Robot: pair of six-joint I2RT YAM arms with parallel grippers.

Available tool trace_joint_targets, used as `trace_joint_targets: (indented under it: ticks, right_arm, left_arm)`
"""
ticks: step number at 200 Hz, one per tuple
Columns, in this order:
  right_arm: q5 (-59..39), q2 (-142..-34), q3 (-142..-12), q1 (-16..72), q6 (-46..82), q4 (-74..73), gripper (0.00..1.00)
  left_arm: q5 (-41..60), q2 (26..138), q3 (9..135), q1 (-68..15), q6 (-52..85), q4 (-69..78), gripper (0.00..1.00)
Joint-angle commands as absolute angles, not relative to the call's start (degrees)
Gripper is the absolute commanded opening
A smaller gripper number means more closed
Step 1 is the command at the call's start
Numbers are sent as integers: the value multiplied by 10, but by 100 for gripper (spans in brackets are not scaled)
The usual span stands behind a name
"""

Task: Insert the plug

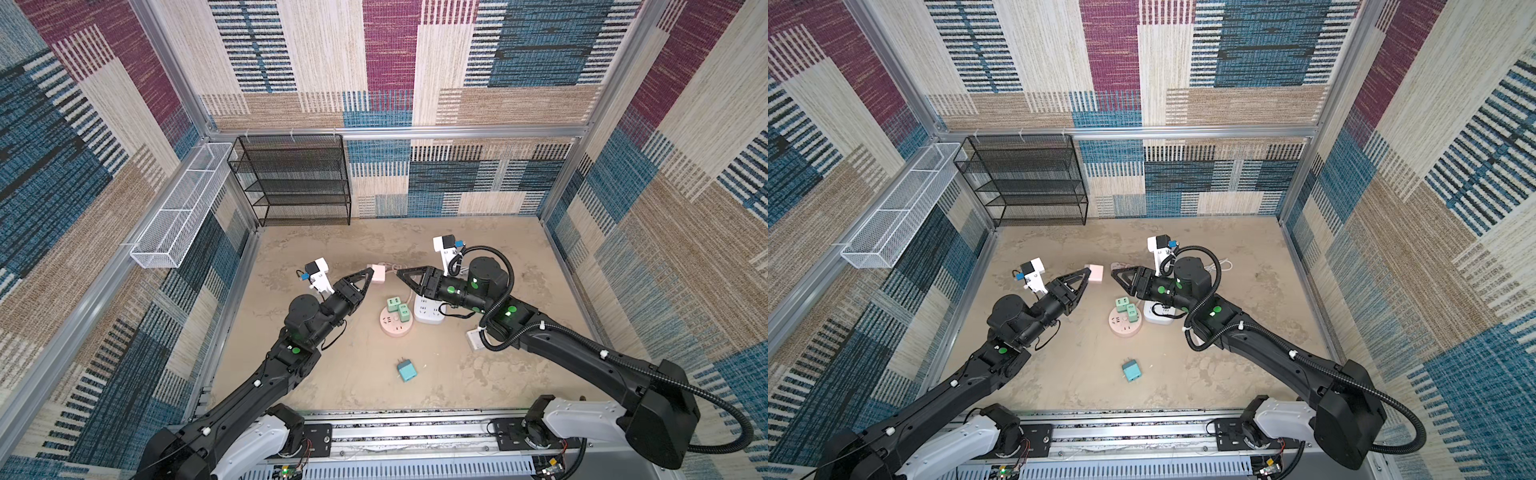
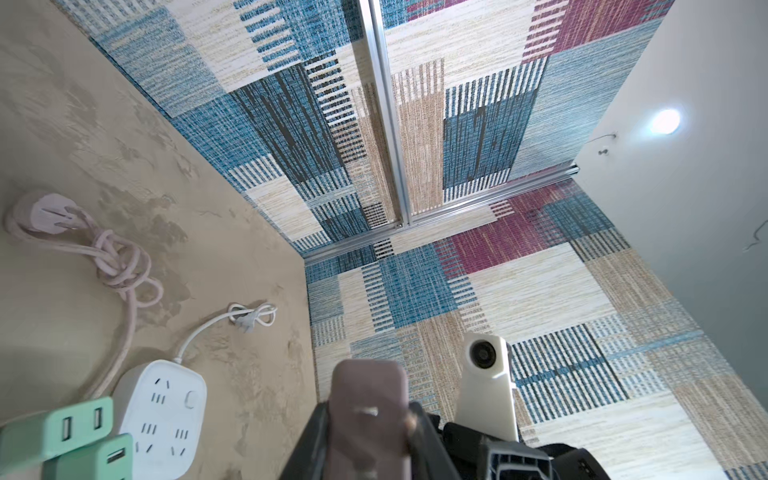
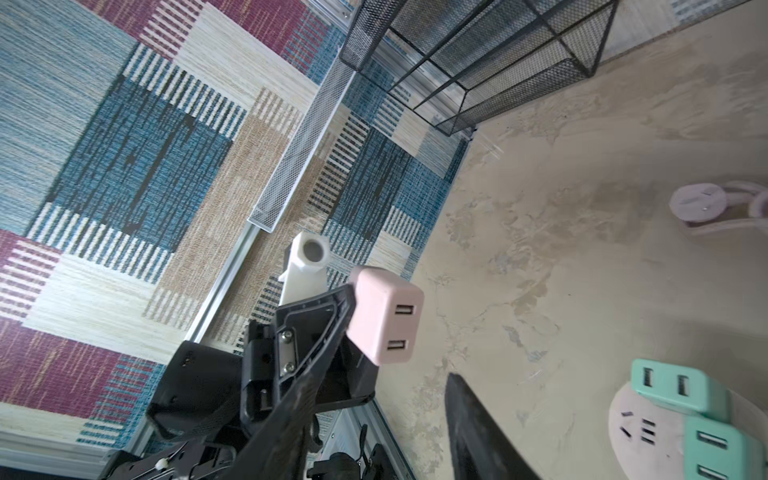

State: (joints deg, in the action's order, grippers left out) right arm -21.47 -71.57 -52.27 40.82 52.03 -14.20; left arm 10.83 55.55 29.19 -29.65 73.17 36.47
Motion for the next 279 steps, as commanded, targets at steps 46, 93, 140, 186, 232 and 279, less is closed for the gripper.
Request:
trace_joint_targets:
  ticks: [46,93,140,186,232,279]
  right_arm:
    - [-266,-763,-529,403,563,-244,51]
    - [-298,-785,-527,403,584,-298,48]
    - [-310,-801,-525,403,610,-342,46]
    - [-324,-827,-540,403,624,-363,42]
    - [-344,-845,-554,405,636,-378,38]
    - [-349,-845,-557,406,638,-376,19]
  left_arm:
    - [127,580,278,-297,809,508,0]
    - [122,583,274,-298,808,524,0]
    - [120,584,275,-298,805,529,0]
    - [120,585,277,-301,805,538,0]
    - [114,584,274,-304,798,536,0]
    - [111,583,276,-305,791,529,0]
